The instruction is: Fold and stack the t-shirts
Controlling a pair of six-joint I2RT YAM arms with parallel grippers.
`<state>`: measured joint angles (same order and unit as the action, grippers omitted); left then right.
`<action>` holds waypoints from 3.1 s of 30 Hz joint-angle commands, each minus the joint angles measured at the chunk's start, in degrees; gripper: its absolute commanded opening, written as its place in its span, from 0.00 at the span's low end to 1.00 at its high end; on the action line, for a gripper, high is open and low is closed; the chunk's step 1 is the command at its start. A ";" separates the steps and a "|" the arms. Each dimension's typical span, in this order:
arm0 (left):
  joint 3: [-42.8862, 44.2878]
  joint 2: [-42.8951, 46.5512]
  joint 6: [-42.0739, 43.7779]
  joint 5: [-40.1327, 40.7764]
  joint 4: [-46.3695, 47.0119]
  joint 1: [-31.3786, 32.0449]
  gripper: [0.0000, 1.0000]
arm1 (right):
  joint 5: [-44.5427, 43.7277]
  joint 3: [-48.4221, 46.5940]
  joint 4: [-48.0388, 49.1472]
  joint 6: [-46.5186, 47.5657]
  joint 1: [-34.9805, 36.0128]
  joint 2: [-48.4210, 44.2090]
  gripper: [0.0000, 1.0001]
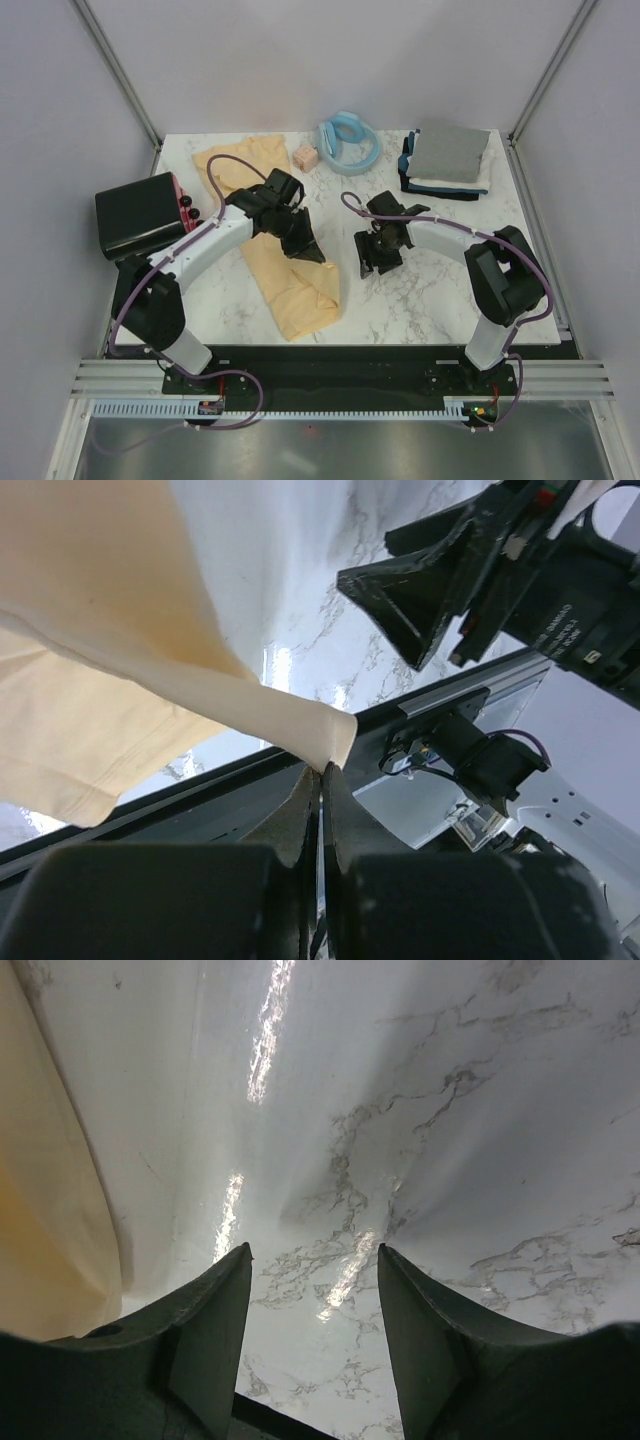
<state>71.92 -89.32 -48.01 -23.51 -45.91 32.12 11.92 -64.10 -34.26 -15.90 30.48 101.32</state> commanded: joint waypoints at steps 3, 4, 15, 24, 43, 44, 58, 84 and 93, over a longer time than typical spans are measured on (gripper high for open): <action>9.54 -6.38 3.53 -4.70 3.46 2.86 0.02 | -0.93 -0.42 0.25 -0.71 -1.03 -0.33 0.61; 11.99 -8.22 4.15 -5.05 3.55 3.38 0.02 | -1.02 -0.42 0.33 -0.71 -1.12 -0.33 0.61; 20.37 -19.84 7.40 -9.81 3.55 12.17 0.02 | -5.24 0.02 -0.54 -1.94 -3.76 -1.47 0.61; 21.07 -21.16 7.75 -10.59 3.55 14.29 0.02 | -4.37 -0.24 -0.63 -1.94 -4.55 -1.39 0.61; -1.60 -6.67 3.36 -2.95 1.09 12.18 0.02 | -2.34 -0.24 -0.54 -1.85 -4.73 -1.30 0.61; -2.39 -6.14 3.27 -2.69 1.09 12.09 0.02 | -2.17 -0.15 -0.63 -1.94 -4.73 -1.30 0.61; -11.63 -7.18 2.39 -1.90 0.82 11.65 0.02 | -1.20 -0.06 -0.46 -2.03 -4.73 -2.26 0.61; -10.40 -12.73 1.69 7.25 -5.50 10.51 0.09 | 12.16 6.36 -1.07 -2.91 -2.79 -13.26 0.62; -3.64 -2.28 4.06 9.62 -11.04 9.63 0.38 | 11.45 4.33 -1.60 -2.91 -2.79 -11.06 0.63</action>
<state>63.31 -98.04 -45.91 -16.23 -52.86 42.70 22.85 -57.89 -35.81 -18.46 27.64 89.58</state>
